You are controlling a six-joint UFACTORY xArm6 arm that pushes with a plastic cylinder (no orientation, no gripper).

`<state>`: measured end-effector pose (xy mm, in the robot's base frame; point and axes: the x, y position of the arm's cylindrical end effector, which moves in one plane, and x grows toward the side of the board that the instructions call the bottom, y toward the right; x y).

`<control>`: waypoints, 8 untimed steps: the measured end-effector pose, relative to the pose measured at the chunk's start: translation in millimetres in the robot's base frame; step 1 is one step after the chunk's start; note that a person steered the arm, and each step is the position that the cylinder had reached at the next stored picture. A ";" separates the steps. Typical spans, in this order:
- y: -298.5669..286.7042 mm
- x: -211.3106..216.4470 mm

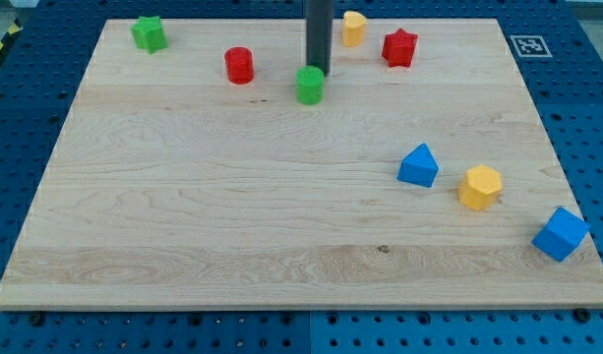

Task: Push the green circle diagonally above the blue triangle

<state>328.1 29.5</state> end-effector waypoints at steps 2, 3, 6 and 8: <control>-32.0 -31.3; -51.2 -30.6; -27.4 31.8; 10.9 45.7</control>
